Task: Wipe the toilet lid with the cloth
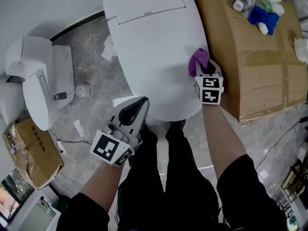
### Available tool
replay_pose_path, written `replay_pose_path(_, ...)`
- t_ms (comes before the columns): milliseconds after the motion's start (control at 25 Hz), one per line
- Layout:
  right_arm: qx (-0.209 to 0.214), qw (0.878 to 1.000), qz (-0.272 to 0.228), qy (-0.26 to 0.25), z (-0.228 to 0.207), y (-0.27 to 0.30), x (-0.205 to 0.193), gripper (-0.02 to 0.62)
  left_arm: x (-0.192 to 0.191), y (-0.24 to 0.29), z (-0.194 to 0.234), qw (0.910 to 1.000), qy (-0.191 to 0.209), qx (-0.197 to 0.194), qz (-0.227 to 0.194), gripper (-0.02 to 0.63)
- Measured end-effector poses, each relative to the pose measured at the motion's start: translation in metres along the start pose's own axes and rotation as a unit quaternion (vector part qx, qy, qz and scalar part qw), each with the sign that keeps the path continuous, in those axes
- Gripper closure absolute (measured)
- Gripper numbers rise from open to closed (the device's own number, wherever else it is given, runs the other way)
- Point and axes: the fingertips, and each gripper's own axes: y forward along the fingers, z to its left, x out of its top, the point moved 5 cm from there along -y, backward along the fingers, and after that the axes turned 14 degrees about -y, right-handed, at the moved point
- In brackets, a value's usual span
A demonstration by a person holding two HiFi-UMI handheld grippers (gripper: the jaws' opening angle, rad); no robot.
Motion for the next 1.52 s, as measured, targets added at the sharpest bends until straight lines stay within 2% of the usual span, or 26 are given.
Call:
replay_pose_path(80, 0.000, 1.000, -0.006, 0.008, 0.008, -0.005, 0.005, 0.500, -0.002, -0.013, 0.001, 0.9999, 0.009, 0.001, -0.007, 0.588)
replay_pose_path(200, 0.023, 0.999, -0.032, 0.006, 0.044, -0.014, 0.023, 0.500, -0.009, -0.035, 0.008, 0.9999, 0.002, 0.009, -0.013, 0.588)
replay_pose_path(320, 0.060, 0.997, -0.054, -0.012, 0.101, -0.026, 0.044, 0.500, -0.017, -0.062, 0.015, 0.9997, -0.005, 0.014, -0.021, 0.588)
replay_pose_path(520, 0.127, 0.990, -0.063, -0.026, 0.211, -0.047, 0.065, 0.500, -0.034, -0.117, 0.022, 0.9994, -0.023, 0.019, -0.018, 0.588)
replay_pose_path(680, 0.150, 0.986, -0.052, -0.054, 0.258, -0.048, 0.056, 0.500, -0.049, -0.148, 0.028, 0.9997, -0.018, 0.015, -0.006, 0.588)
replay_pose_path(880, 0.124, 0.988, -0.060, -0.072, 0.230, -0.049, 0.033, 0.500, -0.072, -0.158, 0.036, 0.9993, -0.019, 0.033, -0.003, 0.588)
replay_pose_path(1120, 0.049, 0.997, -0.032, -0.040, 0.124, -0.066, -0.026, 0.500, -0.097, -0.114, 0.001, 0.9998, -0.004, 0.010, 0.017, 0.588)
replay_pose_path(1240, 0.033, 0.999, -0.020, -0.033, 0.087, -0.073, -0.044, 0.500, -0.100, -0.087, -0.025, 0.9997, -0.002, -0.007, 0.021, 0.588)
replay_pose_path(1400, 0.022, 0.999, -0.009, -0.023, 0.059, -0.082, -0.060, 0.500, -0.101, -0.059, -0.051, 0.9997, 0.001, -0.018, 0.017, 0.588)
replay_pose_path(1520, 0.022, 0.999, -0.019, -0.023, 0.063, -0.093, -0.058, 0.500, -0.094, -0.061, -0.062, 0.9999, -0.004, -0.014, 0.002, 0.588)
